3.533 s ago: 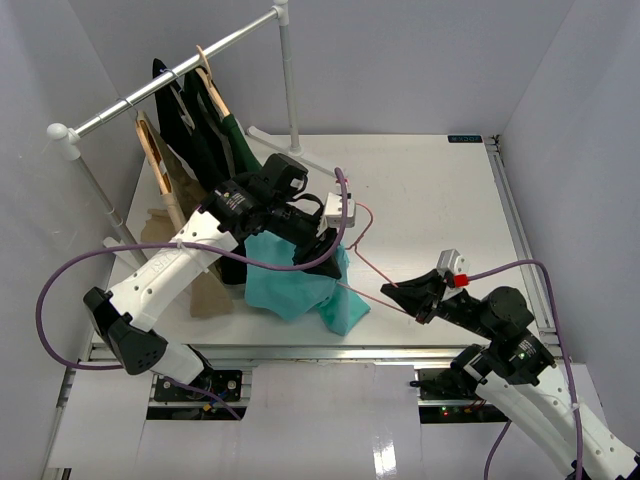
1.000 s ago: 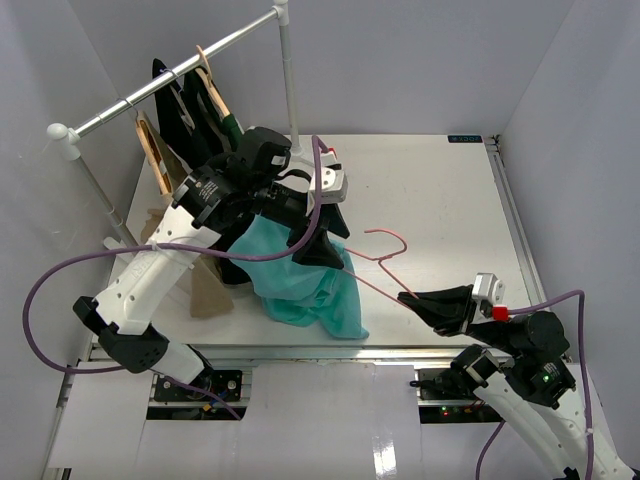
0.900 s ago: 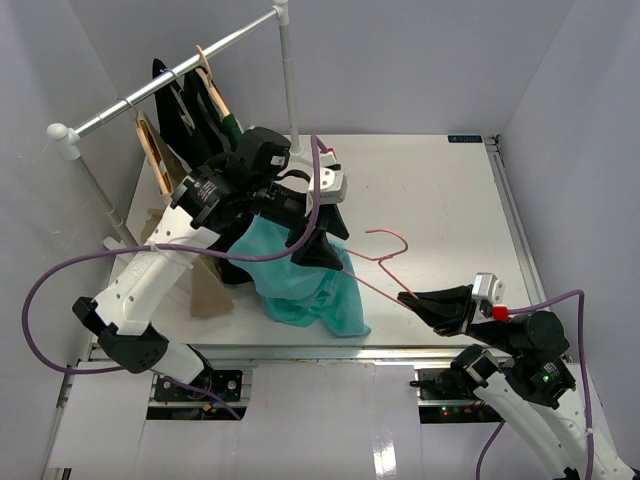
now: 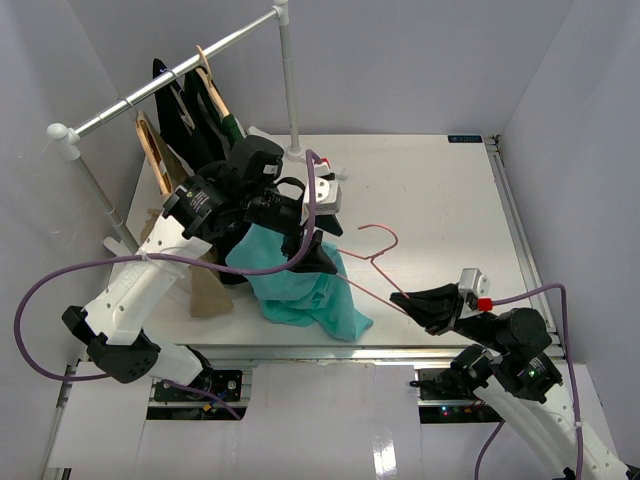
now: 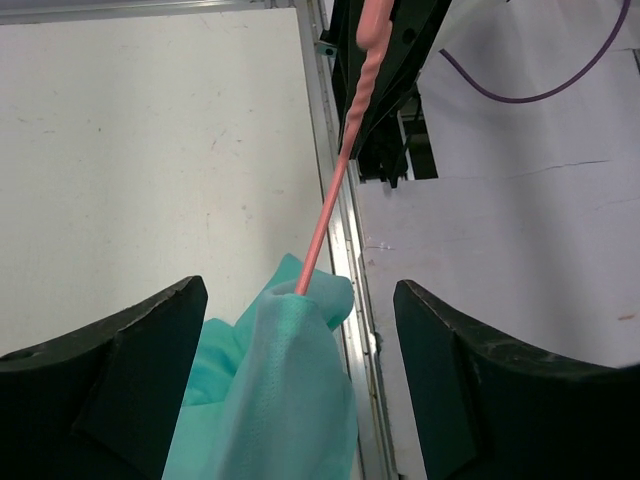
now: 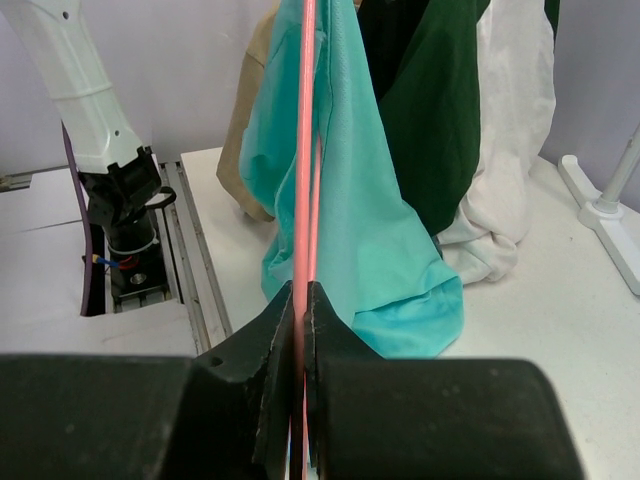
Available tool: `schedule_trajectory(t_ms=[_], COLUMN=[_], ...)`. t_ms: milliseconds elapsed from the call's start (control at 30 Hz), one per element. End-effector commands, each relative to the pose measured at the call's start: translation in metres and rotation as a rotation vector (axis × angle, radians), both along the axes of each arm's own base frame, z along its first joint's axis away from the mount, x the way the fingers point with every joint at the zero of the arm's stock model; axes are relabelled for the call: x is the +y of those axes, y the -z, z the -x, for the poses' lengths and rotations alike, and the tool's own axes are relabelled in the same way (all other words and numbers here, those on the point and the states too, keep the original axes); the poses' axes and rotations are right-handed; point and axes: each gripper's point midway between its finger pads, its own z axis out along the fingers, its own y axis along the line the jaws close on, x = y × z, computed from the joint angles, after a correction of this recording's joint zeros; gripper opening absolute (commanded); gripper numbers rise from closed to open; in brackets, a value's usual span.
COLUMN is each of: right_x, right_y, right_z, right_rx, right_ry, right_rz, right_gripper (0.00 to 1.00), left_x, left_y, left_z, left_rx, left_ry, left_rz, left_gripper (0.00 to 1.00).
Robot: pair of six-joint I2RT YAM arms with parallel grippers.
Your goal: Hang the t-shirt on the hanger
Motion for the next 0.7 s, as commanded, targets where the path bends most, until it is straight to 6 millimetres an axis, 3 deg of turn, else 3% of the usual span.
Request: schedule_trajectory(t_ms=[0, 67, 167, 233, 333, 467, 600, 667], right_x=[-0.007, -0.008, -0.009, -0.010, -0.010, -0.010, -0.011, -0.011], right_y=[-0.027, -0.028, -0.029, -0.030, -0.031, -0.032, -0.033, -0.033], right_z=[0.002, 0.003, 0.004, 0.004, 0.005, 0.006, 0.005, 0.005], right_rx=[-0.063, -0.068, -0.072, -0.074, -0.078, -0.082, -0.086, -0.088], right_ry=[0.021, 0.026, 0.027, 0.031, 0.027, 0.025, 0.029, 0.032], right_rz=[-0.079, -0.084, -0.087, -0.086, -0.084, -0.085, -0.087, -0.087], right_gripper=[0.08, 0.08, 0.08, 0.08, 0.08, 0.08, 0.08, 0.08], left_x=[0.011, 0.011, 0.012, 0.013, 0.014, 0.015, 0.018, 0.018], left_y=[-0.010, -0.012, -0.010, -0.007, -0.003, 0.008, 0.027, 0.030], left_z=[-0.007, -0.013, -0.020, -0.030, -0.028, -0.021, -0.015, -0.011], left_rx=[-0.111, -0.123, -0.122, -0.129, -0.124, -0.084, -0.033, -0.020], left_ry=[-0.058, -0.081, -0.101, -0.140, -0.124, -0.104, -0.092, -0.072], left_rz=[-0.003, -0.018, -0.064, -0.093, -0.098, -0.125, -0.159, -0.159], left_gripper=[0.85, 0.82, 0.63, 0.63, 0.62, 0.52, 0.49, 0.40])
